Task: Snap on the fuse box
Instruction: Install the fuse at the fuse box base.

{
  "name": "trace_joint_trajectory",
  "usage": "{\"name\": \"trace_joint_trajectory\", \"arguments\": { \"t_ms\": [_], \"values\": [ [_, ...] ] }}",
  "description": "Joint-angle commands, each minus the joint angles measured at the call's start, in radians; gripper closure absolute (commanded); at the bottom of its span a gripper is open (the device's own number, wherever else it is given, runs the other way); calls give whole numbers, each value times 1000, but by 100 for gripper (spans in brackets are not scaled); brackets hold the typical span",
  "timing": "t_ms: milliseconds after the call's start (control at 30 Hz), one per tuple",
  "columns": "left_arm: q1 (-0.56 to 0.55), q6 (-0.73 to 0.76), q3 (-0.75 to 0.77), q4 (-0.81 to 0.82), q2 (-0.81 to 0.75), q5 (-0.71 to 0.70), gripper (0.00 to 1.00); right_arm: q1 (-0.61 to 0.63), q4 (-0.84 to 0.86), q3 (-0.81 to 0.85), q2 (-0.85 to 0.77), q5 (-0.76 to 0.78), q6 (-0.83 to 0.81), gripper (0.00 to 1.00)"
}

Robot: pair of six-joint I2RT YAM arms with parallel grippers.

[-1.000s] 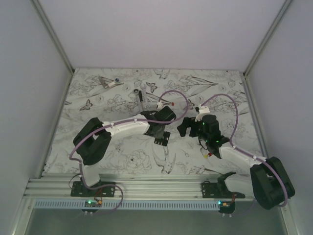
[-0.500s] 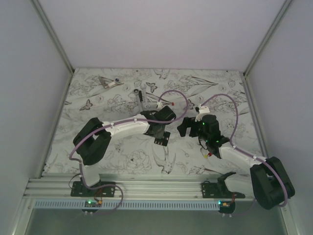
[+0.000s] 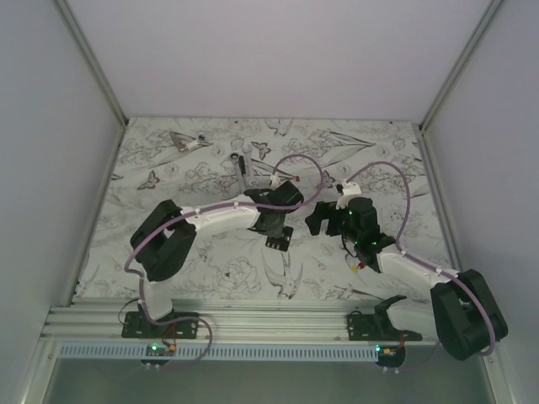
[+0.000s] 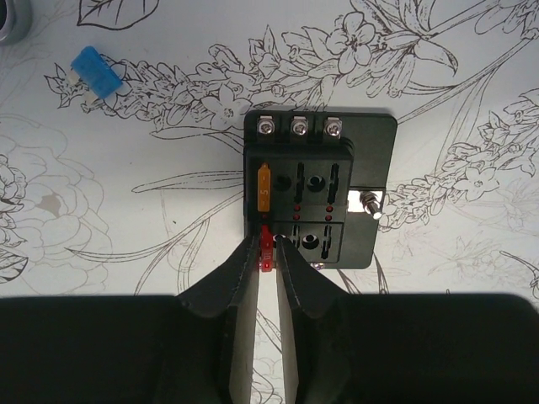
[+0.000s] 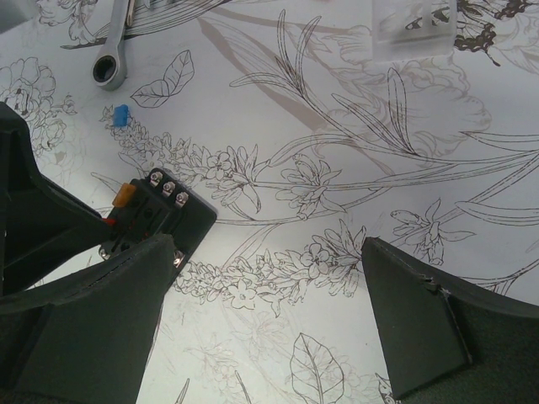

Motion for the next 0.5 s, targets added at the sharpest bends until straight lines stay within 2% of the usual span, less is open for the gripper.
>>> {"name": "trace_joint_trajectory", "arguments": {
  "t_ms": [0, 233, 467],
  "values": [
    [10, -15, 15, -34, 21, 9, 84, -10, 30, -3, -3, -1, 15, 0],
    [22, -30, 0, -34, 18, 23, 99, -10, 32, -3, -2, -1, 14, 0],
    [34, -76, -43, -35, 19, 22, 100, -10, 30, -3, -1, -1, 15, 0]
  ]
}}
